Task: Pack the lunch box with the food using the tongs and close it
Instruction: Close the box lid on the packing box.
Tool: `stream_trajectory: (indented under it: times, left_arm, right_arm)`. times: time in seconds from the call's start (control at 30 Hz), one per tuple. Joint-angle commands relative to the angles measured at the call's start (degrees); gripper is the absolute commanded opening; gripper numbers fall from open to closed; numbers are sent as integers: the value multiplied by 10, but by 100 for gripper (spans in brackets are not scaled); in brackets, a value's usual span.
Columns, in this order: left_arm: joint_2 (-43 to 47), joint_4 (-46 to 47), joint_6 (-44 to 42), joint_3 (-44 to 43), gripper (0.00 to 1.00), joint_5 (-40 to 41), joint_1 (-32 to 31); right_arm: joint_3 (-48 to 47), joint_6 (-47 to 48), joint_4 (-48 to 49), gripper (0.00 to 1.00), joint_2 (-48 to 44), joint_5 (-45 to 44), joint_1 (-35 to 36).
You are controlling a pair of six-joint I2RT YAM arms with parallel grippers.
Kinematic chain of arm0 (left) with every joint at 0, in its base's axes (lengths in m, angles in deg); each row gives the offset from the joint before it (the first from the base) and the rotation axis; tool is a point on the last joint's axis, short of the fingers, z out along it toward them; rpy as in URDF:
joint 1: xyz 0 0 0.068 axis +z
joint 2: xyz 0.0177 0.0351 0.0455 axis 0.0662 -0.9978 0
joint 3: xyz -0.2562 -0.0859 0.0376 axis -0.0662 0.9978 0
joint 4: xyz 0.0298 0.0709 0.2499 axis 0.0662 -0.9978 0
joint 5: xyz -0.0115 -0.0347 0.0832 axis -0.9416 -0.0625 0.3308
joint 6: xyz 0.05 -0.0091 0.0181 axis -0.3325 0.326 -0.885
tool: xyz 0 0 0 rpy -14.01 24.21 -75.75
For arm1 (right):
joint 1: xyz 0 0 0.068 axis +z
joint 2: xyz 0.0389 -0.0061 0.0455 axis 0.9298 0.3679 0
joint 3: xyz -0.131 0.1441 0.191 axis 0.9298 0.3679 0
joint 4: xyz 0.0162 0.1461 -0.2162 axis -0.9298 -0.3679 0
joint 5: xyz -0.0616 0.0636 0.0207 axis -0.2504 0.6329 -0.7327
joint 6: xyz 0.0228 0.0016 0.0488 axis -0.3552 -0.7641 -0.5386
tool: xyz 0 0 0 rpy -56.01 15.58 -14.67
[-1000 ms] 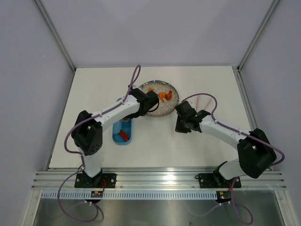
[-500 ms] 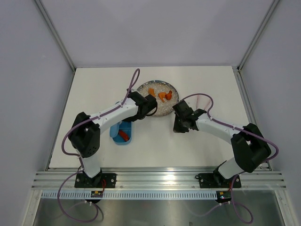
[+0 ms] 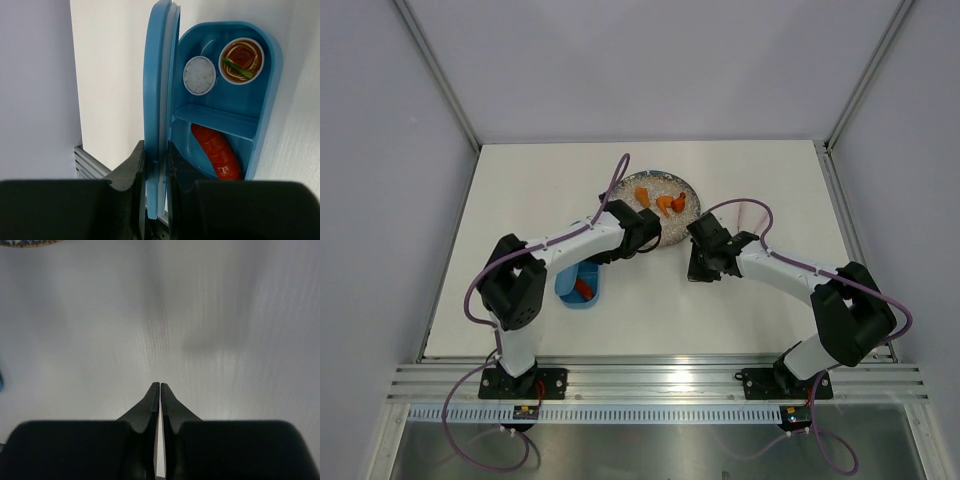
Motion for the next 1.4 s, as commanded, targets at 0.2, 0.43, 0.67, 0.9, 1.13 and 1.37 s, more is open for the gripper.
stream_trajectory:
  times: [0.2, 0.43, 0.67, 0.9, 1.13, 1.37]
  left_arm:
    - [-29, -110, 18, -7, 0, 7, -7]
    - [-49, -108, 15, -18, 6, 0, -8]
    - [-67, -90, -5, -31, 14, -15, -9]
    - [-76, -79, -16, -33, 48, -26, -11]
    - [-79, -78, -21, -38, 68, -39, -12]
    - [-38, -50, -46, -48, 99, -75, -13]
  right_arm:
    - [-2, 3, 15, 9, -2, -2, -4]
    - [0, 4, 14, 9, -5, -5, -4]
    - [10, 4, 9, 10, -20, -13, -3]
    - [13, 6, 3, 11, -25, -21, -3]
    - [15, 8, -1, 11, -32, -25, -3]
    - [13, 8, -2, 11, -33, -25, -4]
